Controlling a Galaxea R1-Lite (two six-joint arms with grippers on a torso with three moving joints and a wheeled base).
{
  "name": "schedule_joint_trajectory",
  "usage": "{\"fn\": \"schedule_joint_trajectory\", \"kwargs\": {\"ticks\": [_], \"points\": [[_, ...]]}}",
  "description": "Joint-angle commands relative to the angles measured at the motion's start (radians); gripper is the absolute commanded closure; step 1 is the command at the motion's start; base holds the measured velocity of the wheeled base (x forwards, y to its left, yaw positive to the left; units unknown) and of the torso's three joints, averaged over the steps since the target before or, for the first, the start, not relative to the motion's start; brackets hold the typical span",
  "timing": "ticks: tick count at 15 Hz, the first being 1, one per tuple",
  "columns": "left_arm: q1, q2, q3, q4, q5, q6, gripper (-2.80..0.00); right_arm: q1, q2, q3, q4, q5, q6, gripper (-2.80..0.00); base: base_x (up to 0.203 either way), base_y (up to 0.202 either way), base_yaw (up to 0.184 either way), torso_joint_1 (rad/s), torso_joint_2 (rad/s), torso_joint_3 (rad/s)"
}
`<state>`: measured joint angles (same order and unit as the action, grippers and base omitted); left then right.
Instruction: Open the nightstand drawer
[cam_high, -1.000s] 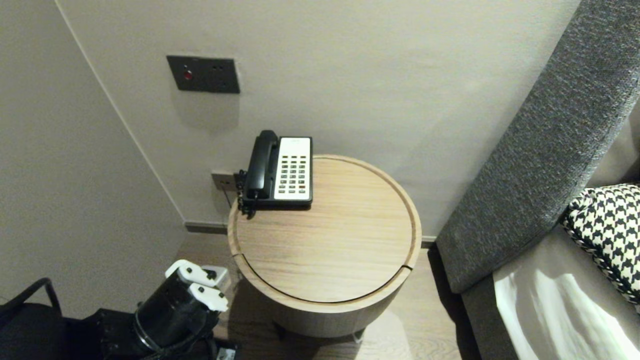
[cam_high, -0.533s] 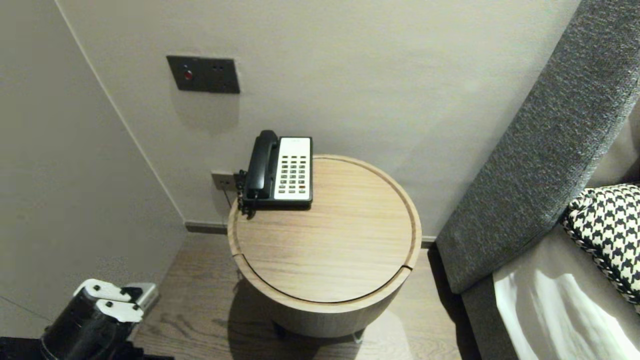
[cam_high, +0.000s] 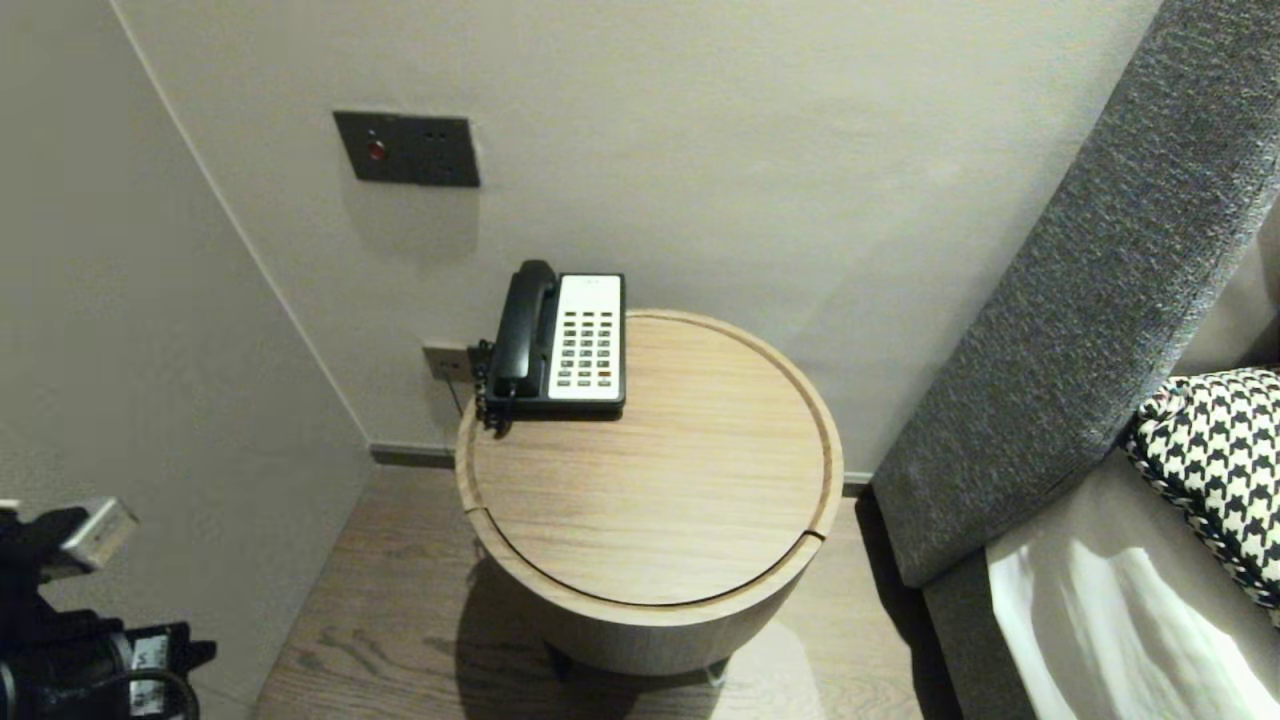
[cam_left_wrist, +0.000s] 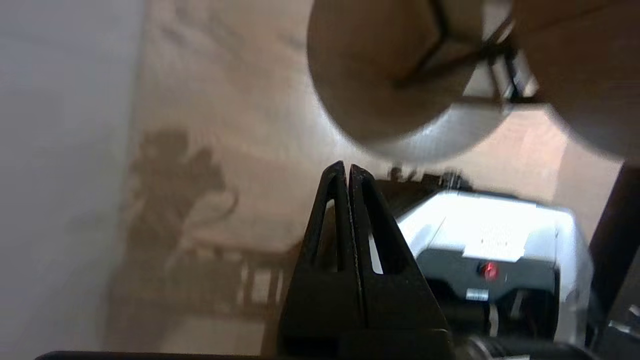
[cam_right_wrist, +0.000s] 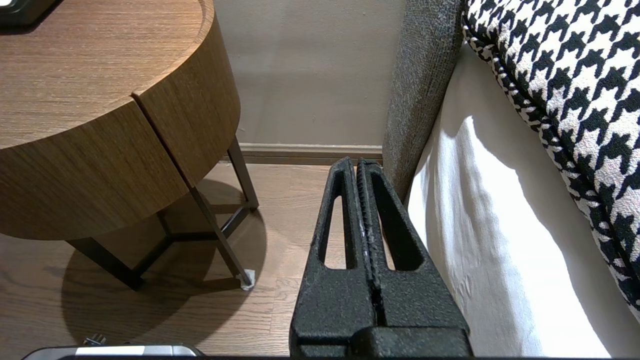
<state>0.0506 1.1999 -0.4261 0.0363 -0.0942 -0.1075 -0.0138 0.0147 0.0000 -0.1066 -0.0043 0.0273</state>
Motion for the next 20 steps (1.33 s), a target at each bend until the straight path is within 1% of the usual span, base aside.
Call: {"fn": "schedule_joint_trajectory", "kwargs": {"ticks": [1,2,4,8,11,12,14,15,16,18,19,20], "points": [[0.054,-0.085,-0.049,0.044,-0.026,0.027,0.00,0.000,0.001,0.040,-0.001,0.000,0.000,0.00,0.000,0.000,0.000,0.000,0.00,0.000],[0.054,-0.126,-0.072,0.085,-0.032,0.029,0.00,0.000,0.001,0.040,-0.001,0.000,0.000,0.00,0.000,0.000,0.000,0.000,0.00,0.000],[0.054,-0.193,-0.179,0.193,-0.055,0.030,0.00,0.000,0.001,0.040,-0.001,0.000,0.000,0.00,0.000,0.000,0.000,0.000,0.00,0.000],[0.056,-0.279,-0.401,0.351,-0.068,0.029,0.00,0.000,0.001,0.040,-0.001,0.000,0.000,0.00,0.000,0.000,0.000,0.000,0.00,0.000],[0.055,-0.405,-0.451,0.467,-0.097,0.029,0.00,0.000,0.001,0.040,-0.001,0.000,0.000,0.00,0.000,0.000,0.000,0.000,0.00,0.000],[0.055,-0.468,-0.453,0.509,-0.108,0.030,0.00,0.000,0.001,0.040,-0.001,0.000,0.000,0.00,0.000,0.000,0.000,0.000,0.00,0.000],[0.053,-0.641,-0.445,0.631,-0.125,0.028,0.00,0.000,0.001,0.040,-0.001,0.000,0.000,0.00,0.000,0.000,0.000,0.000,0.00,0.000],[0.052,-0.722,-0.420,0.684,-0.129,0.026,0.00,0.000,0.001,0.040,-0.001,0.000,0.000,0.00,0.000,0.000,0.000,0.000,0.00,0.000],[0.049,-0.800,-0.364,0.724,-0.131,0.025,0.00,0.000,0.001,0.040,-0.001,0.000,0.000,0.00,0.000,0.000,0.000,0.000,0.00,0.000],[0.045,-0.894,-0.238,0.768,-0.134,0.023,0.00,0.000,0.001,0.040,-0.001,0.000,0.000,0.00,0.000,0.000,0.000,0.000,0.00,0.000],[0.043,-0.913,-0.193,0.775,-0.134,0.023,0.00,0.000,0.001,0.040,-0.001,0.000,0.000,0.00,0.000,0.000,0.000,0.000,0.00,0.000],[0.043,-0.918,-0.156,0.759,-0.132,0.020,0.00,0.000,0.001,0.040,-0.001,0.000,0.000,0.00,0.000,0.000,0.000,0.000,0.00,0.000]]}}
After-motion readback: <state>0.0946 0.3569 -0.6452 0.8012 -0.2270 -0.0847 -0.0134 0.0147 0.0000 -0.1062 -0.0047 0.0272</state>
